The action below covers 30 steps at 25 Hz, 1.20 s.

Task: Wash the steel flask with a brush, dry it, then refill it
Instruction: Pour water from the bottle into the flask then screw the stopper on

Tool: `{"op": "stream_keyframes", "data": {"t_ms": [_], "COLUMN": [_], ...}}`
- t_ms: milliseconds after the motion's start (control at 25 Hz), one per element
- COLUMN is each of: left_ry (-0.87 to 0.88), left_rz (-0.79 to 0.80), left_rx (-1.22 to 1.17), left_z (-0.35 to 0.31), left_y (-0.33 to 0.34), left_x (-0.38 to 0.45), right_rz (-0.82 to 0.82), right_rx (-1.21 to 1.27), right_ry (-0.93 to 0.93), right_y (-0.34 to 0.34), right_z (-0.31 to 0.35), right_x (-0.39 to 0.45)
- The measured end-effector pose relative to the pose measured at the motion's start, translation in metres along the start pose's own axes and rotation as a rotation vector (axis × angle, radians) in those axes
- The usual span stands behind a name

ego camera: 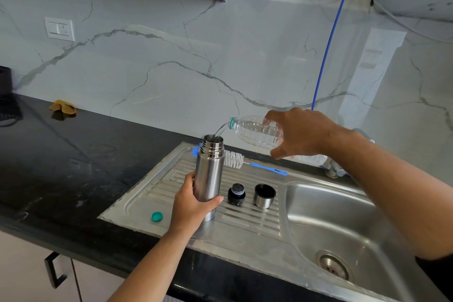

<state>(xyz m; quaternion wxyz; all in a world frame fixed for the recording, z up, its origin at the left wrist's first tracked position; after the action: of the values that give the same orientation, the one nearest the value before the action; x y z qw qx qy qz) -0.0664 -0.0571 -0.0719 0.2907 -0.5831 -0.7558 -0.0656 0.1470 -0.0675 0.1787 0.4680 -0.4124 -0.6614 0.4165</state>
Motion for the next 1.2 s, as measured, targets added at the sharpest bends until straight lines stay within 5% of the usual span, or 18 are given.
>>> {"op": "stream_keyframes", "data": {"t_ms": [1200], "left_ry": [-0.008], "left_rz": [0.006], "left_rx": [-0.006], "left_z": [0.001], "left_y": [0.001], "left_x": [0.001], "right_rz": [-0.022], "right_rx": [-0.058], "right_ry": [-0.033], "right_y": [-0.013], "right_z": [0.005], "right_x": [-0.003]}}
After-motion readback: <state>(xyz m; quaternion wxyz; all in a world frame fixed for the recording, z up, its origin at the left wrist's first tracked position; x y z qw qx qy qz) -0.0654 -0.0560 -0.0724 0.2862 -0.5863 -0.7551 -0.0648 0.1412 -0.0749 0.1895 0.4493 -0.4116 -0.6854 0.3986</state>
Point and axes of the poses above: each hand's wrist, its own x-axis towards the middle knuckle, its own y-axis out of the palm, z = x × y, the point moved 5 cm from there along x, towards the middle knuckle, and after that the axes turned 11 degrees about y, right-handed, at the moved point
